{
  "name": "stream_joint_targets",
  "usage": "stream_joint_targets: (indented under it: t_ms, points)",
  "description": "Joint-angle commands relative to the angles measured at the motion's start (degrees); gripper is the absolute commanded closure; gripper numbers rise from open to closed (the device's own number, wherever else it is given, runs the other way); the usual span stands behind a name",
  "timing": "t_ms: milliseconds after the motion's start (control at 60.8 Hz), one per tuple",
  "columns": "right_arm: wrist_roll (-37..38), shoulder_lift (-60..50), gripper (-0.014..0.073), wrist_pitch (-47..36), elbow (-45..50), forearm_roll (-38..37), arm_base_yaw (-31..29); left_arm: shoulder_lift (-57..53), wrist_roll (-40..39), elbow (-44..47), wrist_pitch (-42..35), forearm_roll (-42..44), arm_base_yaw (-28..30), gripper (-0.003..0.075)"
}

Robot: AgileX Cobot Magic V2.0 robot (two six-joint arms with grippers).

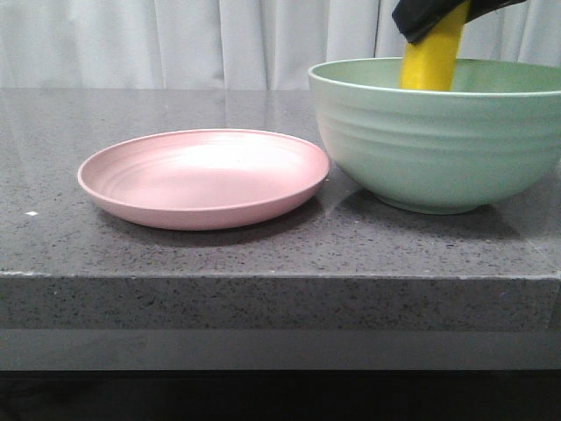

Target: Transfer banana from pink plate to green bowl

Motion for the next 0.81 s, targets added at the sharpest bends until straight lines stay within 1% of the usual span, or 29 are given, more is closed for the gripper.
stream_joint_targets:
  t_ms: [0, 66, 115, 247, 329, 378, 395, 427, 510, 575, 592, 641, 658, 690, 723, 789]
  points:
    - [-0.1, -2.5, 0.0059, -2.3, -2.0, 1.7, 0.0, -1.6, -0.6, -1.9, -3.9, -0.2, 0.0, 0.0154]
    - [0.7, -2.9, 0.0057, -1.5, -2.1, 1.7, 0.0, -1.6, -0.6, -1.9, -3.9, -0.2, 0.0, 0.0154]
    - [2.7, -3.6, 0.0057, -1.0, -2.1, 1.4, 0.0, -1.6, -0.6, -1.9, -3.9, -0.2, 0.1, 0.0154]
    - [14.0, -6.7, 0.0068, 1.4, -2.4, -1.6, -0.8, -1.6, -0.7, -1.9, -4.0, -0.1, 1.5, 0.0155]
    - [22.7, -8.7, 0.0141, 4.2, -3.5, -5.9, -1.1, -1.6, -0.9, -1.9, -4.0, -0.1, 3.6, 0.0159]
    - [27.7, -9.8, 0.0205, 5.9, -4.4, -10.0, -1.1, -1.6, -0.9, -1.9, -4.0, -0.1, 5.5, 0.0181]
    - [29.1, -10.1, 0.0226, 6.4, -4.7, -11.1, -1.1, -1.6, -0.9, -1.9, -4.0, -0.1, 6.4, 0.0197]
    - [33.3, -10.9, 0.0295, 8.0, -5.5, -13.8, -1.1, -1.6, -1.0, -1.9, -3.8, -0.1, 8.0, 0.0235]
    - [38.9, -12.0, 0.0436, 11.5, -7.1, -19.8, -1.1, -1.6, -1.0, -1.9, -3.0, -0.1, 11.7, 0.0352]
    - [41.2, -12.6, 0.0558, 13.6, -7.8, -23.2, -1.1, -1.6, -1.0, -1.9, -2.0, -0.1, 15.2, 0.0484]
    - [41.5, -12.8, 0.0579, 14.0, -7.9, -23.7, -1.1, -1.6, -1.0, -1.9, -1.7, -0.1, 15.9, 0.0526]
    - [42.6, -13.3, 0.0639, 14.9, -7.9, -25.5, -1.1, -1.8, -1.0, -1.9, -1.2, -0.1, 18.2, 0.0606]
    - [42.7, -13.4, 0.0652, 15.1, -7.9, -26.2, -1.1, -1.9, -1.0, -1.8, -0.9, -0.1, 19.1, 0.0645]
    - [43.1, -13.7, 0.0669, 15.5, -7.8, -27.1, -1.1, -2.2, -1.0, -1.8, -0.6, -0.1, 20.3, 0.0693]
    - [43.3, -14.0, 0.0659, 15.8, -7.8, -27.8, -1.1, -2.4, -1.0, -1.6, -0.3, -0.1, 21.3, 0.0738]
    - [43.4, -15.2, 0.0654, 15.6, -7.3, -28.9, -1.1, -3.6, -1.0, -0.5, -0.4, -0.1, 23.6, 0.0741]
